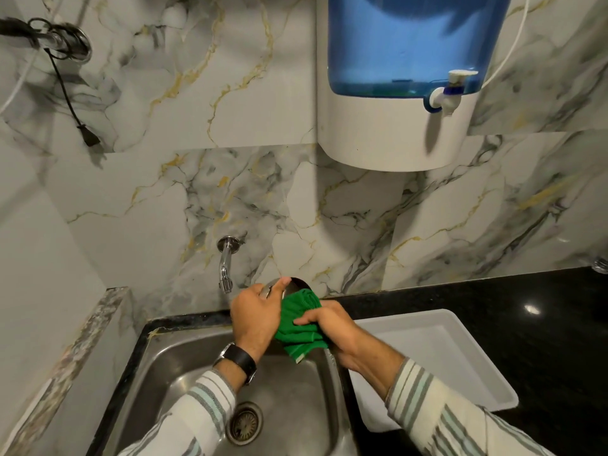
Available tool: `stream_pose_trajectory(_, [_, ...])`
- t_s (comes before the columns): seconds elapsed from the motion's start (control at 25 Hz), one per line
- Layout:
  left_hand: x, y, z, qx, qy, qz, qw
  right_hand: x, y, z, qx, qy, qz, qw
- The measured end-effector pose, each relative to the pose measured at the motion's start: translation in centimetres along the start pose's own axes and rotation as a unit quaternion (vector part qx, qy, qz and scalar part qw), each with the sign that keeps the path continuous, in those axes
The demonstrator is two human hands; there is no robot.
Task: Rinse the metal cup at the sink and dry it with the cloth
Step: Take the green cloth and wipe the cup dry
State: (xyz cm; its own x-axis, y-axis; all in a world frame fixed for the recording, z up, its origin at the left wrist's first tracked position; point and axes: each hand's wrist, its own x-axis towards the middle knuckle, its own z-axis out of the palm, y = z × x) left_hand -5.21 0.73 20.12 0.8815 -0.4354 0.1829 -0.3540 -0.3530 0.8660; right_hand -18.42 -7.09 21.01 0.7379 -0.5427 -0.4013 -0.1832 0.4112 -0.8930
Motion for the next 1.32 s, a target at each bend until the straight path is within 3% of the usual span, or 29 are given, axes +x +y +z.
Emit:
stream_pose_trajectory(0.12, [1.2, -0.3, -0.1, 0.051, -0.021, 0.049, 0.997, 0.6, 1.9, -1.1, 0.175, 0.01, -0.007, 0.985])
stream_pose_trajectory(0.2, [1.2, -0.8, -0.7, 0.108, -0.016, 0.099, 0.989, 0.5, 1.4, -2.4, 0.227, 0.071, -0.065, 0.969])
stream_pose_trajectory(0.24, [0.9, -1.1, -1.0, 0.144, -0.01, 0.128, 0.981, 0.2, 0.6, -3.1, 0.194, 0.117, -0.131, 0.965])
stream_pose_trajectory(0.28, [0.5, -1.2, -1.2, 0.178, -0.006, 0.161, 0.971, -0.1, -0.2, -3.7, 0.094, 0.169, -0.221, 0.956])
stream_pose_trajectory(0.32, [0.0, -1.2, -1.3, 0.202, -0.007, 0.189, 0.961, -0.5, -1.0, -4.0, -0.066, 0.209, -0.313, 0.924])
stream_pose_trajectory(0.36, [-0.4, -1.1, -1.3, 0.215, -0.015, 0.214, 0.953, -0.9, -1.5, -4.0, -0.247, 0.224, -0.392, 0.857])
stream_pose_trajectory(0.4, [-0.8, -0.9, -1.1, 0.22, -0.024, 0.239, 0.946, -1.1, -1.8, -3.4, -0.419, 0.212, -0.448, 0.761])
stream_pose_trajectory(0.48, [-0.9, -0.8, -0.9, 0.214, -0.009, 0.284, 0.935, -0.9, -1.5, -1.6, -0.634, 0.165, -0.482, 0.583])
stream_pose_trajectory(0.52, [-0.7, -0.7, -0.8, 0.202, -0.008, 0.283, 0.937, -0.6, -1.1, -1.0, -0.67, 0.155, -0.476, 0.549])
stream_pose_trajectory(0.56, [-0.5, -0.5, -0.9, 0.195, -0.003, 0.275, 0.942, -0.2, -0.8, -0.7, -0.673, 0.155, -0.459, 0.559])
stream_pose_trajectory(0.6, [-0.4, -0.4, -1.0, 0.185, 0.009, 0.268, 0.945, 0.0, -0.6, -0.9, -0.646, 0.167, -0.441, 0.601])
stream_pose_trajectory(0.68, [-0.5, -0.4, -1.1, 0.137, 0.052, 0.251, 0.957, 0.3, 0.0, -2.0, -0.518, 0.188, -0.36, 0.753])
stream_pose_trajectory(0.76, [-0.8, -0.3, -1.1, 0.065, 0.083, 0.214, 0.971, 0.7, 0.9, -2.6, -0.319, 0.173, -0.243, 0.9])
stream_pose_trajectory(0.8, [-1.0, -0.2, -1.0, 0.032, 0.089, 0.198, 0.976, 0.9, 1.3, -2.4, -0.233, 0.169, -0.214, 0.934])
stream_pose_trajectory(0.88, [-1.2, -0.1, -0.7, -0.033, 0.097, 0.152, 0.983, 1.0, 1.6, -1.7, -0.202, 0.169, -0.237, 0.935])
stream_pose_trajectory(0.96, [-1.0, -0.1, -0.6, -0.089, 0.088, 0.117, 0.985, 1.3, 1.3, -1.5, -0.309, 0.211, -0.319, 0.871])
stream_pose_trajectory(1.04, [-1.0, 0.0, -1.0, -0.071, 0.028, 0.12, 0.99, 1.4, 0.5, -1.8, -0.4, 0.258, -0.373, 0.796])
stream_pose_trajectory(1.12, [-1.1, 0.5, -1.2, 0.089, -0.008, 0.179, 0.98, 1.5, 0.0, -2.2, -0.489, 0.272, -0.421, 0.714])
stream_pose_trajectory(1.24, [-1.3, 2.2, -0.9, 0.292, -0.015, 0.309, 0.905, 1.7, -0.2, -2.2, -0.62, 0.286, -0.488, 0.544])
stream_pose_trajectory(1.32, [-1.1, 3.3, -0.7, 0.346, -0.032, 0.32, 0.882, 1.6, -0.1, -2.1, -0.627, 0.29, -0.518, 0.504])
